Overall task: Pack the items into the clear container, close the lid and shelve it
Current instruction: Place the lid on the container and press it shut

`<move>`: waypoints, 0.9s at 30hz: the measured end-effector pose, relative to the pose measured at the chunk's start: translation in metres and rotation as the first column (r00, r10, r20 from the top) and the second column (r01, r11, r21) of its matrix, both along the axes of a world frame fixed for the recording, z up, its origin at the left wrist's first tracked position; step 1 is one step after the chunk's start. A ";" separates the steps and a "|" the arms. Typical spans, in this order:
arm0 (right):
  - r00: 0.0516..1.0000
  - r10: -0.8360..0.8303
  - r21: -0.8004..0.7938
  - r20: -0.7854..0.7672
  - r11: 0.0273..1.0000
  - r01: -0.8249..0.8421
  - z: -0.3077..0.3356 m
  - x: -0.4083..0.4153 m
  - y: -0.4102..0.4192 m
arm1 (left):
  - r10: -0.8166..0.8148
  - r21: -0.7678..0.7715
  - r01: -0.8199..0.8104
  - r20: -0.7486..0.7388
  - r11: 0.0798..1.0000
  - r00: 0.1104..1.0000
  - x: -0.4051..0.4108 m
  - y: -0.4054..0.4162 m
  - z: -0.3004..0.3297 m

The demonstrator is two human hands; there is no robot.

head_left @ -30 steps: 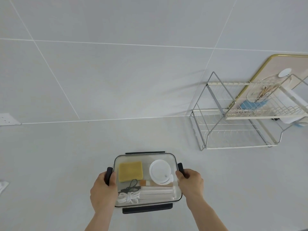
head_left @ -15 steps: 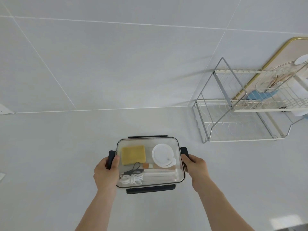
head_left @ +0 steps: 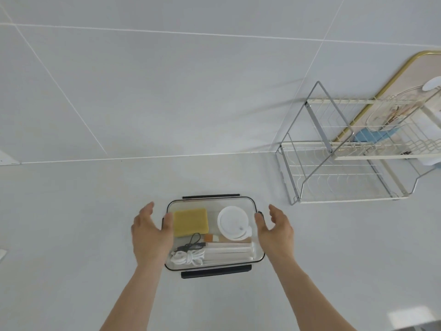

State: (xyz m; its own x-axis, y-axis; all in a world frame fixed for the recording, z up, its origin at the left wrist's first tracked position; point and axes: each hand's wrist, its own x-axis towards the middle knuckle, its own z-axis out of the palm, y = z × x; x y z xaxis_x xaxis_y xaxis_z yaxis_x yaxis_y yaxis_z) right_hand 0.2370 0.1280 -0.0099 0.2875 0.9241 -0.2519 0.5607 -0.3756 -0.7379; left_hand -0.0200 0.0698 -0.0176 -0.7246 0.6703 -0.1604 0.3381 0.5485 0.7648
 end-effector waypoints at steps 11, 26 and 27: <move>0.970 0.177 -0.153 0.165 0.977 -0.152 -0.030 -0.026 -0.005 | -0.185 -0.186 0.166 -0.090 0.968 0.979 0.031 0.014 -0.012; 0.759 0.452 0.244 0.469 0.760 -0.603 -0.021 -0.018 -0.026 | -0.317 -0.124 0.299 -0.166 0.946 0.934 0.019 0.017 -0.016; 0.686 0.539 0.257 0.489 0.662 -0.704 -0.021 -0.019 -0.030 | -0.370 -0.119 0.350 -0.264 0.929 0.891 0.019 0.019 -0.014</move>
State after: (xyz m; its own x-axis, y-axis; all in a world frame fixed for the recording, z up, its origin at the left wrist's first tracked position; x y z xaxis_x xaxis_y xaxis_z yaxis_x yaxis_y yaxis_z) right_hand 0.2176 0.0976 -0.0304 -0.4062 0.8981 0.1686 0.7858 0.4375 -0.4372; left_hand -0.0013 0.0891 -0.0316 -0.4573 0.8883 -0.0424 0.7142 0.3953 0.5776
